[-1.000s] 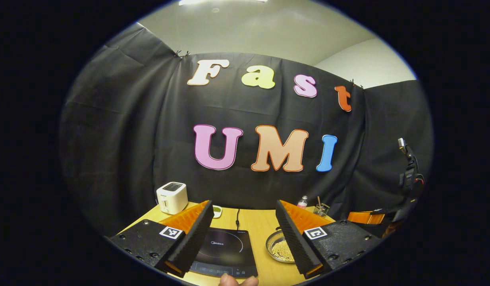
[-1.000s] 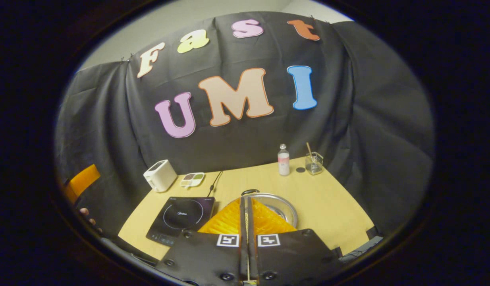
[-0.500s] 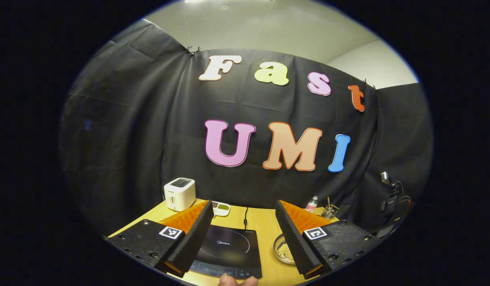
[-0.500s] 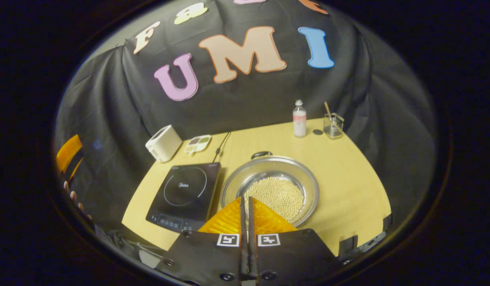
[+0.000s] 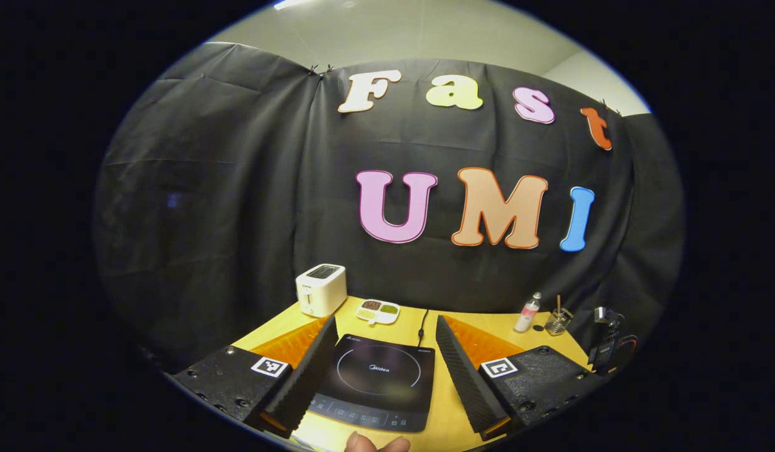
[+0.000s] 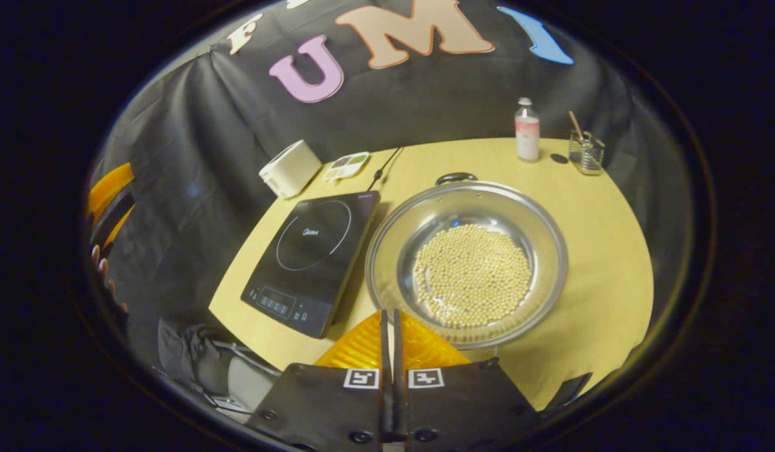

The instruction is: First push the handle of the pot to place it horizontally, then grasp the pot with both hands and set it on the induction cooktop.

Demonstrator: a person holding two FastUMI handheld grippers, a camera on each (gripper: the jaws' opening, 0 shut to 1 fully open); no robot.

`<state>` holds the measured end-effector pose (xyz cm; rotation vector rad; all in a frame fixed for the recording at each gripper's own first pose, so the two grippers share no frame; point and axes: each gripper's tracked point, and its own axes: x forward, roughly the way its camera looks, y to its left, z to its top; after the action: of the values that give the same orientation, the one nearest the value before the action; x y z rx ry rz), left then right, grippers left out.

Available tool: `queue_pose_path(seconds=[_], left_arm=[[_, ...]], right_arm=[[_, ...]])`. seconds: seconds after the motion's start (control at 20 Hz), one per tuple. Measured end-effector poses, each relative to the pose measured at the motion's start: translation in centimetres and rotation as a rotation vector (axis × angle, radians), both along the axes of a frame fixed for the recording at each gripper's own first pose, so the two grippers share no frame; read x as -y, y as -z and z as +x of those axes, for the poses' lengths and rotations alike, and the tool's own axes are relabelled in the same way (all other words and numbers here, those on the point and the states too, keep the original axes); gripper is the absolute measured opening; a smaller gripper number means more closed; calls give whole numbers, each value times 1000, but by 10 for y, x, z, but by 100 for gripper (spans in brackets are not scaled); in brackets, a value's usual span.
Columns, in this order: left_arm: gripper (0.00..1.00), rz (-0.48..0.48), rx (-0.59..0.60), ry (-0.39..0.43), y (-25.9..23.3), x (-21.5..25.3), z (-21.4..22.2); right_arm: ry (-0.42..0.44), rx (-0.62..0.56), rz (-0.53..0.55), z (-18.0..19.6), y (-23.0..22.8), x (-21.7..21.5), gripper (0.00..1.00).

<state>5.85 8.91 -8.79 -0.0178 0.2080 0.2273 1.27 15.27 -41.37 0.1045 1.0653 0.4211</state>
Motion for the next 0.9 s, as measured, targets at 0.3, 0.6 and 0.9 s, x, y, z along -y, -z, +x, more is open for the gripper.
queue_pose_path(seconds=[0.3,0.6,0.9], left_arm=[[92,47,-34,-92,-1,2,-20],[92,73,-56,-137,-3,13,-32],[96,95,-59,-123,-7,25,-26]], right_arm=[[-137,-76,1,-25,30,-11,3],[-171,-145,-59,-28,61,13,3],[-135,-169,-44,-24,63,31,0]])
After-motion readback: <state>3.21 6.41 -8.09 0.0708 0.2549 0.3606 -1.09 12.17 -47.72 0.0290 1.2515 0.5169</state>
